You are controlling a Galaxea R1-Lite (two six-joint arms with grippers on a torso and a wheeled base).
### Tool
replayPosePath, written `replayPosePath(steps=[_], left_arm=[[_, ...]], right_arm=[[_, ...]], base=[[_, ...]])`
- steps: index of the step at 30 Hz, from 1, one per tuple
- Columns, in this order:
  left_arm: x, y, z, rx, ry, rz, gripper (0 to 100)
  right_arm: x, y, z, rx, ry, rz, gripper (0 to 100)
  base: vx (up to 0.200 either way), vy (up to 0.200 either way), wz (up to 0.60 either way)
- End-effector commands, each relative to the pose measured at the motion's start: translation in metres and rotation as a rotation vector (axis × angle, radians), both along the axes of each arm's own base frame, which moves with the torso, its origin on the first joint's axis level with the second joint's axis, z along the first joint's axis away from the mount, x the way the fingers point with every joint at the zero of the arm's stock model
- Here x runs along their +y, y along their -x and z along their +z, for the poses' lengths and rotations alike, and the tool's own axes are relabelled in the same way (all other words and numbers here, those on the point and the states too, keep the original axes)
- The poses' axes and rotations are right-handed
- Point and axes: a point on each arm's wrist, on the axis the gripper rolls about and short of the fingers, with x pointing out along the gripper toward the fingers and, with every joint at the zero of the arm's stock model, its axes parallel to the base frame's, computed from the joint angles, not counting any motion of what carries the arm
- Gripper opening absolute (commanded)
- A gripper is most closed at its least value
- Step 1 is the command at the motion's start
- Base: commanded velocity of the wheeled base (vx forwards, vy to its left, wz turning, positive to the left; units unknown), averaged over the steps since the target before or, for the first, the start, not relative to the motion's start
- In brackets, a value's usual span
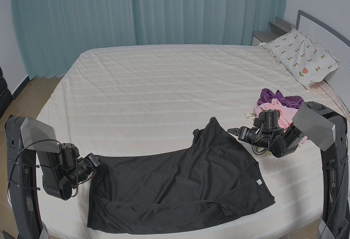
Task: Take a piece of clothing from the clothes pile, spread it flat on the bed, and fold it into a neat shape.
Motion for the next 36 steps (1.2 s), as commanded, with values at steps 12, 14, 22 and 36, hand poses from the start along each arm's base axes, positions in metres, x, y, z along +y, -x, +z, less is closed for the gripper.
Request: replayPosePath(steps=[12, 14, 22, 36], left_arm=[[-0.001, 0.005, 0.000, 0.015, 0.066, 0.034, 0], [-0.001, 0.005, 0.000, 0.017, 0.067, 0.033, 0], [-0.002, 0.004, -0.001, 0.017, 0.068, 0.032, 0], [-0.001, 0.000, 0.001, -0.004, 0.067, 0.037, 0]], right_arm=[[0.023, -0.058, -0.047, -0.025, 0.098, 0.172, 100], [0.024, -0.057, -0.047, -0.025, 0.083, 0.190, 100], [0.016, -0.058, -0.043, -0.024, 0.009, 0.189, 0], [-0.008, -0.031, -0.011, -0.101, -0.090, 0.173, 0]], base=[[0.000, 0.000, 0.00], [0.000, 0.000, 0.00], [0.000, 0.000, 0.00], [0.000, 0.000, 0.00]])
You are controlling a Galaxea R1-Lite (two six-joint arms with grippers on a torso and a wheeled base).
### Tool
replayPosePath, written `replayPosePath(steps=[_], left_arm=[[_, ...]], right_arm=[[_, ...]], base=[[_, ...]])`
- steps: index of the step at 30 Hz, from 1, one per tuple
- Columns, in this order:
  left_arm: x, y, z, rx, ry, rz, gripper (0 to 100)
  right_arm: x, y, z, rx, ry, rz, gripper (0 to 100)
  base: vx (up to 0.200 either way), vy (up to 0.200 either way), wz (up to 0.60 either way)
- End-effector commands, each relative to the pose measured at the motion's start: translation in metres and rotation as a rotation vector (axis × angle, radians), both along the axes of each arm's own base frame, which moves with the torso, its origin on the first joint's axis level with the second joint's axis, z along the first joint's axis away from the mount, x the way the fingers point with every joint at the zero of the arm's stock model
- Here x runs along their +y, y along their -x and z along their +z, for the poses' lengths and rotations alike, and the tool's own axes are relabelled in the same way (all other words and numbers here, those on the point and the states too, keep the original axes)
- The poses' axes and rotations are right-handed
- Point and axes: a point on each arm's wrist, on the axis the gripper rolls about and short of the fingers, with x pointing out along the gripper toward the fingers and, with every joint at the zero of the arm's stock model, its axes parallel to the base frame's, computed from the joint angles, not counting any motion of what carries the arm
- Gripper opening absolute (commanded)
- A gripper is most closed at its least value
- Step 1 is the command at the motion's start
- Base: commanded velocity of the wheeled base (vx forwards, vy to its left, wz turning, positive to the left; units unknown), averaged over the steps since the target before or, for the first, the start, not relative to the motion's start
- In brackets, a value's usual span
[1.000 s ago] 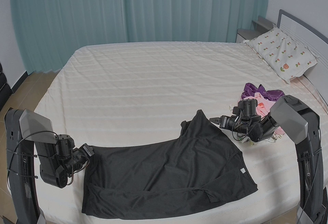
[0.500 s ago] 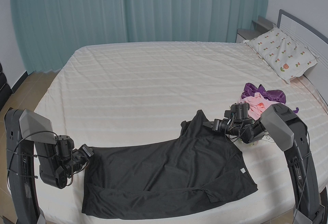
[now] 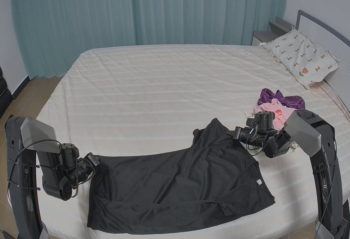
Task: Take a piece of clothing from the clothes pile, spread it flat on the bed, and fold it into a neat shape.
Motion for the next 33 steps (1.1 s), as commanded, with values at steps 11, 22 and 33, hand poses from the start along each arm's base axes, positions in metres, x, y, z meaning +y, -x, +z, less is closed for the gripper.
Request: replayPosePath(steps=[11, 22, 33], left_arm=[[0.005, -0.003, 0.016, -0.090, -0.010, 0.019, 0], [0.006, -0.002, 0.016, -0.104, -0.019, 0.019, 0], [0.006, 0.003, 0.019, -0.100, -0.027, 0.017, 0]], right_arm=[[-0.016, 0.015, 0.038, -0.117, -0.077, -0.075, 0], [-0.021, 0.029, 0.051, -0.129, -0.067, -0.118, 0], [-0.018, 0.039, 0.062, -0.105, -0.057, -0.128, 0]], base=[[0.000, 0.000, 0.00], [0.000, 0.000, 0.00], [0.000, 0.000, 0.00]])
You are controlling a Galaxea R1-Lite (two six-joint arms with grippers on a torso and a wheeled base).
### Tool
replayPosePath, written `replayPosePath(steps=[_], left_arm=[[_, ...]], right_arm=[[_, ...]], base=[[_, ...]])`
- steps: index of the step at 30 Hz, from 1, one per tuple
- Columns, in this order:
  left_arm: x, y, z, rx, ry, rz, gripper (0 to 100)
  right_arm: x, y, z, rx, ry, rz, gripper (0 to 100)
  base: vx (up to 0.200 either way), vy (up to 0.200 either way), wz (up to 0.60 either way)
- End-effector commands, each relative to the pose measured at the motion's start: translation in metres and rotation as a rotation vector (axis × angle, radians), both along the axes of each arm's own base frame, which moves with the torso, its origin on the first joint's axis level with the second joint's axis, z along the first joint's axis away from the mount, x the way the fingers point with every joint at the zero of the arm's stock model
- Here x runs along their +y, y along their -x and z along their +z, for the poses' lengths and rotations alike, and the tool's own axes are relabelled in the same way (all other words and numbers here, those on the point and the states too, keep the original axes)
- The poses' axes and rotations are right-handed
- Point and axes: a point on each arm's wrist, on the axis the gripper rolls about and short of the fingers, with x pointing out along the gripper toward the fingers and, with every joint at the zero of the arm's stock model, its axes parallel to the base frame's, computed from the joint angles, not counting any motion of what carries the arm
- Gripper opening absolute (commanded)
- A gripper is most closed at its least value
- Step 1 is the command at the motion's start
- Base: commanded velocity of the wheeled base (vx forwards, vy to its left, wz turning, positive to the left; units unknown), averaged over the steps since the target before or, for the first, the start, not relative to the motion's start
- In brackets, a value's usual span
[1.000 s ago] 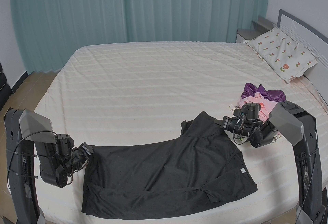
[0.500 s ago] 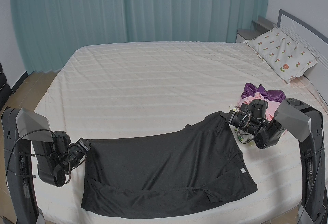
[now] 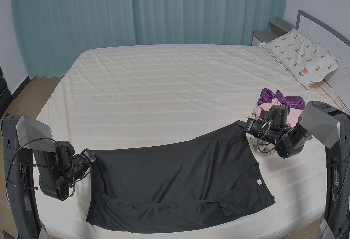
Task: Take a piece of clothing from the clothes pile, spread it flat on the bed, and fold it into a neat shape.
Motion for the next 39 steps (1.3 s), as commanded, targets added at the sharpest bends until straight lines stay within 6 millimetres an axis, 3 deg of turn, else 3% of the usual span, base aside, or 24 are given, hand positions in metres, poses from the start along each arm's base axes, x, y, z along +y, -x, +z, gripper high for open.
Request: replayPosePath(steps=[1, 23, 29, 35, 39], left_arm=[[0.002, 0.000, 0.007, -0.032, -0.001, 0.006, 0], [0.005, 0.006, 0.016, -0.040, 0.001, 0.017, 0], [0.010, 0.006, 0.015, -0.035, 0.002, 0.031, 0], [0.010, 0.008, 0.020, -0.048, 0.003, 0.033, 0], [0.009, 0.010, 0.020, -0.040, -0.006, 0.026, 0]], right_arm=[[0.001, 0.001, 0.010, -0.022, 0.002, -0.013, 0], [-0.003, -0.003, 0.012, -0.030, -0.012, -0.035, 0], [-0.003, -0.009, 0.003, -0.024, -0.017, -0.038, 0], [-0.005, -0.008, 0.011, -0.035, -0.028, -0.045, 0], [-0.016, -0.002, 0.016, -0.022, -0.023, -0.064, 0]], base=[[0.000, 0.000, 0.00], [0.000, 0.000, 0.00], [0.000, 0.000, 0.00], [0.000, 0.000, 0.00], [0.000, 0.000, 0.00]])
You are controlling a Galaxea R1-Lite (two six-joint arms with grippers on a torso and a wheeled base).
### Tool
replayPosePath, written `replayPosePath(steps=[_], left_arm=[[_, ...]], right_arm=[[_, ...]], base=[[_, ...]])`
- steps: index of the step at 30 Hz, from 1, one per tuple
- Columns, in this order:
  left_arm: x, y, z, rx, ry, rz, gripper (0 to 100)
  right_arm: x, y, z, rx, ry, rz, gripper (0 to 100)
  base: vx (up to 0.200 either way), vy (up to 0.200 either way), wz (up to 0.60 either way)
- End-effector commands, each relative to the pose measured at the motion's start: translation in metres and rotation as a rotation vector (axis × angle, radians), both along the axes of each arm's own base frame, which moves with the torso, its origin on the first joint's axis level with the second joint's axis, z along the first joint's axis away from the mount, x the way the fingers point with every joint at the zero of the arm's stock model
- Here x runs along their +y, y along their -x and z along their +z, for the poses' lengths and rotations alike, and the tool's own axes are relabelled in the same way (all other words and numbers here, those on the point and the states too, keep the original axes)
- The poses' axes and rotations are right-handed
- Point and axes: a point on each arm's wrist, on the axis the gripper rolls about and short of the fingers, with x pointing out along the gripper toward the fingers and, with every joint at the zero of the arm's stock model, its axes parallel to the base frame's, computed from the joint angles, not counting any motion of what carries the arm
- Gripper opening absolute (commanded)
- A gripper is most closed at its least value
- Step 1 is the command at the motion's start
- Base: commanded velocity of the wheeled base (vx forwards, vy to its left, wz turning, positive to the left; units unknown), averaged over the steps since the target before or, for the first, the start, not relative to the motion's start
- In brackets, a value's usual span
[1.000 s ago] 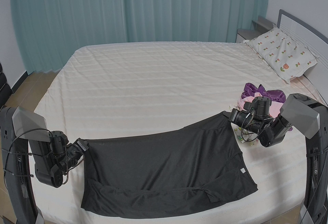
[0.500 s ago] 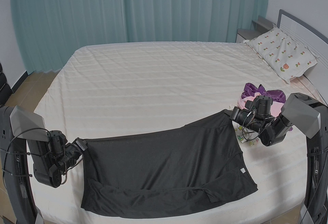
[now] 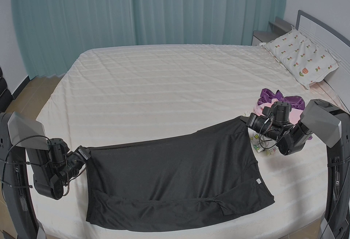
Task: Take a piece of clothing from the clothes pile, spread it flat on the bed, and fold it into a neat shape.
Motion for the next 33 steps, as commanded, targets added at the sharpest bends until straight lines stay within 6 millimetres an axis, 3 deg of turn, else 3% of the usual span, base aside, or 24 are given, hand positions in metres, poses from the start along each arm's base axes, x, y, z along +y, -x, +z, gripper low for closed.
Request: replayPosePath(steps=[1, 12, 23, 33], left_arm=[[-0.001, 0.002, 0.004, -0.015, -0.024, -0.011, 0], [-0.002, 0.018, 0.005, 0.027, -0.099, -0.047, 0], [-0.006, 0.063, -0.009, 0.216, -0.113, -0.096, 0], [-0.013, 0.085, -0.029, 0.362, -0.079, -0.169, 0]], right_arm=[[-0.013, 0.011, 0.006, 0.019, 0.002, -0.018, 0], [-0.028, 0.061, 0.001, 0.103, -0.002, 0.055, 0], [-0.031, 0.117, -0.040, 0.232, 0.104, 0.137, 0], [-0.030, 0.139, -0.055, 0.315, 0.109, 0.191, 0]], base=[[0.000, 0.000, 0.00], [0.000, 0.000, 0.00], [0.000, 0.000, 0.00], [0.000, 0.000, 0.00]])
